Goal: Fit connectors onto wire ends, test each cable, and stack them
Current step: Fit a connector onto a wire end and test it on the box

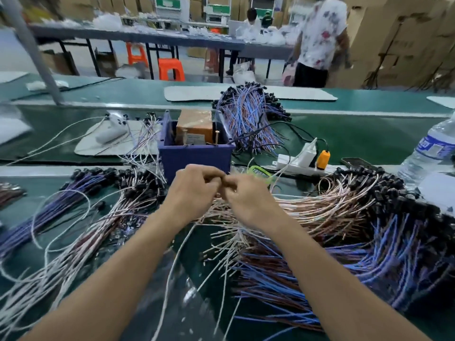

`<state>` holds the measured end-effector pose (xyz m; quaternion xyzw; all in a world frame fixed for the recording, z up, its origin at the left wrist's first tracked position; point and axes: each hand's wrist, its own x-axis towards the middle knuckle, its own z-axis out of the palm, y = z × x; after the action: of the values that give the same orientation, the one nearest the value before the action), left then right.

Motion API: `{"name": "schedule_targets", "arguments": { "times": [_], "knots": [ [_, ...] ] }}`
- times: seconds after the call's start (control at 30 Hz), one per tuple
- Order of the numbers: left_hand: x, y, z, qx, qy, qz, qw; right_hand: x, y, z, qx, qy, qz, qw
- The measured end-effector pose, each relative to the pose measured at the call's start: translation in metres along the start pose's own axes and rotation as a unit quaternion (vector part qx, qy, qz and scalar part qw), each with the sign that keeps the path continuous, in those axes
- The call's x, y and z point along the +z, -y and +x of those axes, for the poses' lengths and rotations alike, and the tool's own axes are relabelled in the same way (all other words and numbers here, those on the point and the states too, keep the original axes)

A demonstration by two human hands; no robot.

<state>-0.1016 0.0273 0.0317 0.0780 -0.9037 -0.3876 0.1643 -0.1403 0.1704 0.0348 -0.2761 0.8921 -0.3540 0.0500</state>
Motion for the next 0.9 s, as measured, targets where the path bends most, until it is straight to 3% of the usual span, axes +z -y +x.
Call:
{"name": "schedule_targets", "arguments": {
  "times": [0.3,0.6,0.8,0.9],
  "knots": [
    [-0.093,0.083,-0.026,-0.102,-0.049,0.083,0.990,0.082,0.079,0.035,-0.010,0.101,0.044,0.994],
    [-0.154,0.144,-0.038,-0.237,-0.084,0.171,0.953,0.130,0.119,0.073,-0.030,0.149,-0.049,0.987],
    [-0.175,0.174,-0.035,-0.285,-0.124,0.188,0.932,0.151,0.138,0.099,-0.048,0.120,-0.060,0.990],
    [-0.185,0.187,-0.034,-0.311,-0.105,0.168,0.930,0.162,0.149,0.116,-0.060,0.115,-0.080,0.988]
  ]
}}
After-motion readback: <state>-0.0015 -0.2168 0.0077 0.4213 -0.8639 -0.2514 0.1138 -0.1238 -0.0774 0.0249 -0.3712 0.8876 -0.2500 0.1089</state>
